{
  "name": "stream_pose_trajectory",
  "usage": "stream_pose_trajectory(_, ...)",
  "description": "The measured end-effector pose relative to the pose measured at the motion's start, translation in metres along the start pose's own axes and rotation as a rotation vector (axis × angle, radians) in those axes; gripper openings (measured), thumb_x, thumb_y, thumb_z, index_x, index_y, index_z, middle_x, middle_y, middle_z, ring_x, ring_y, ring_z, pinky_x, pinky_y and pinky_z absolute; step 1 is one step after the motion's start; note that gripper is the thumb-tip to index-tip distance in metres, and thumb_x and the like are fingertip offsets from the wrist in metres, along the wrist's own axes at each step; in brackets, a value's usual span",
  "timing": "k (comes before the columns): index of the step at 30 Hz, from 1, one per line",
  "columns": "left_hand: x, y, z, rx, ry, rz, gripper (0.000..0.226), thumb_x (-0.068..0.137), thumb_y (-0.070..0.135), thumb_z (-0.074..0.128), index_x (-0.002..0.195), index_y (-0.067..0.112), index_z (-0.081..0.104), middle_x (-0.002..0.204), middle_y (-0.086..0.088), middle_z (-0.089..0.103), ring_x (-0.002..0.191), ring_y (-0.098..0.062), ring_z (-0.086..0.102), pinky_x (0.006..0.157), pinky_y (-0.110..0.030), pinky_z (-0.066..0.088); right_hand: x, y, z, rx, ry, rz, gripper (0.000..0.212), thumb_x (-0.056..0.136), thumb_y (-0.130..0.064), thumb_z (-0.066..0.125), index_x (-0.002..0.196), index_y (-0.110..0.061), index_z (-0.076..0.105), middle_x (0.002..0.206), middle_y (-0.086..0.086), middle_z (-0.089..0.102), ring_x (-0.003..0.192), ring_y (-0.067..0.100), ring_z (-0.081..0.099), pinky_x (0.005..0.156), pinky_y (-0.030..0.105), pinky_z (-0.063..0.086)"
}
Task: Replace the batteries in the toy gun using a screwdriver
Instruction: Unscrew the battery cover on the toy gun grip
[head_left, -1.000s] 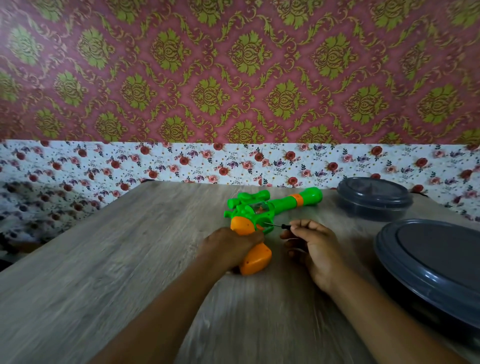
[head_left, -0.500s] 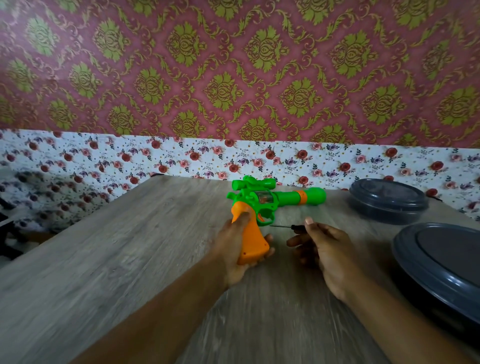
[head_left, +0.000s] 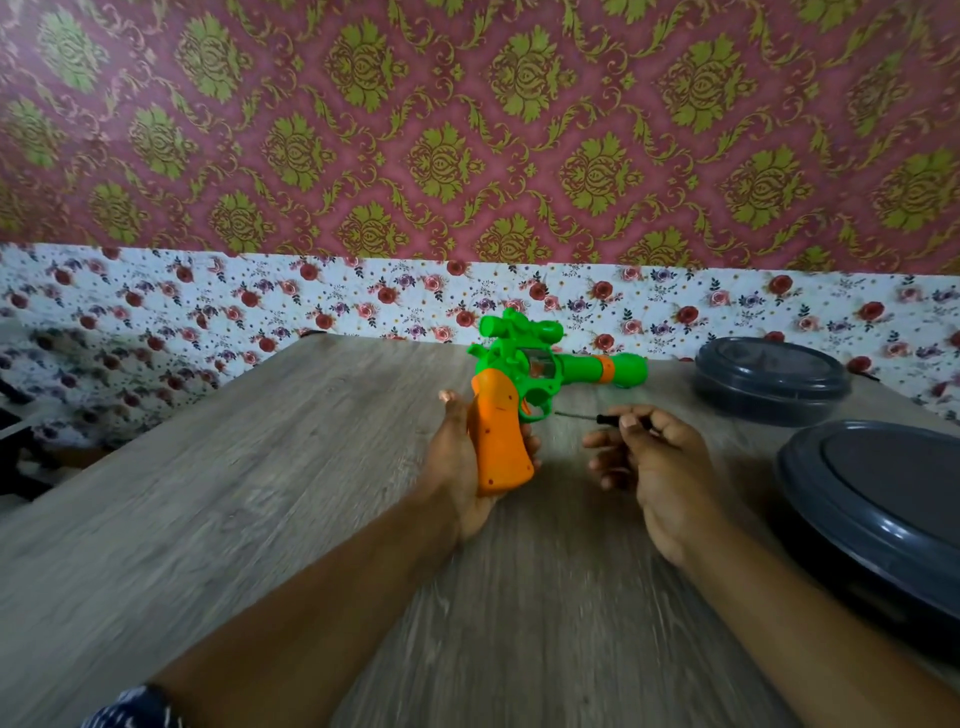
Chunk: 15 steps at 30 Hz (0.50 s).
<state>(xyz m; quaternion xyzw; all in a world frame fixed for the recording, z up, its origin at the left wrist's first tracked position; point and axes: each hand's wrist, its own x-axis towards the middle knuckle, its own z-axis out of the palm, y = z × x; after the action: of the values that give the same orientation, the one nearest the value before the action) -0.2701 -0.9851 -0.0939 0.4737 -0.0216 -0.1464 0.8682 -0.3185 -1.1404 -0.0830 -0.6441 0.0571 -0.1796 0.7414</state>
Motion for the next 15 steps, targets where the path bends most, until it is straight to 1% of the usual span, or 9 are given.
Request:
stream_pose_trajectory(3,0.005,-0.001,-0.002,-0.007,0.011,-0.002,0.056,0.094,0.059,0.019,0.097,0.016,0.055,0.081,-0.012,0.063,0.070,-0.020,0.061,0.068,-0.034,0.051,-0.003,-0.006,0.003,0.049,-0.037,-0.057,0.014,0.092,-0.008,0.049,0.084,-0.012,0.059,0.067,0.003,0.069,0.054,0.012,0.059,0.044,0.021,0.046)
stream_pose_trajectory(7,0.009,-0.004,-0.004,0.039,0.027,0.018,0.063,0.092,0.063,0.016,0.100,0.017,0.057,0.077,-0.010,0.063,0.068,-0.019,0.060,0.063,-0.032,0.051,-0.016,-0.010,0.014,0.018,-0.129,-0.133,0.007,0.088,-0.008,0.056,0.082,-0.009,0.060,0.065,0.006,0.065,0.055,0.014,0.056,0.046,0.023,0.044)
stream_pose_trajectory(9,0.011,-0.005,-0.005,0.101,0.023,0.038,0.069,0.092,0.065,0.013,0.110,0.015,0.057,0.078,-0.009,0.063,0.067,-0.018,0.060,0.059,-0.029,0.052,-0.023,-0.010,0.021,0.005,-0.160,-0.172,0.007,0.088,-0.008,0.057,0.081,-0.008,0.060,0.064,0.008,0.064,0.054,0.016,0.055,0.047,0.024,0.043)
stream_pose_trajectory(11,0.011,-0.007,-0.005,0.167,-0.008,0.062,0.079,0.090,0.068,0.009,0.127,0.012,0.052,0.076,-0.008,0.064,0.064,-0.017,0.062,0.053,-0.025,0.052,-0.029,-0.009,0.027,-0.010,-0.178,-0.214,0.009,0.088,-0.009,0.057,0.079,-0.007,0.060,0.062,0.008,0.064,0.052,0.016,0.054,0.045,0.024,0.041)
stream_pose_trajectory(13,0.009,-0.009,-0.004,0.205,-0.050,0.073,0.085,0.088,0.070,0.008,0.131,0.009,0.049,0.067,-0.006,0.066,0.059,-0.016,0.064,0.050,-0.022,0.050,-0.033,-0.007,0.031,-0.014,-0.164,-0.249,0.010,0.088,-0.008,0.057,0.078,-0.007,0.060,0.060,0.006,0.065,0.047,0.015,0.054,0.043,0.022,0.040)
stream_pose_trajectory(15,0.007,-0.009,-0.001,0.230,-0.066,0.099,0.083,0.089,0.069,0.007,0.131,0.010,0.049,0.068,-0.006,0.067,0.059,-0.016,0.064,0.053,-0.022,0.051,-0.034,-0.007,0.033,-0.018,-0.139,-0.275,0.009,0.087,-0.006,0.057,0.079,-0.008,0.060,0.061,0.005,0.067,0.046,0.014,0.055,0.042,0.019,0.040)
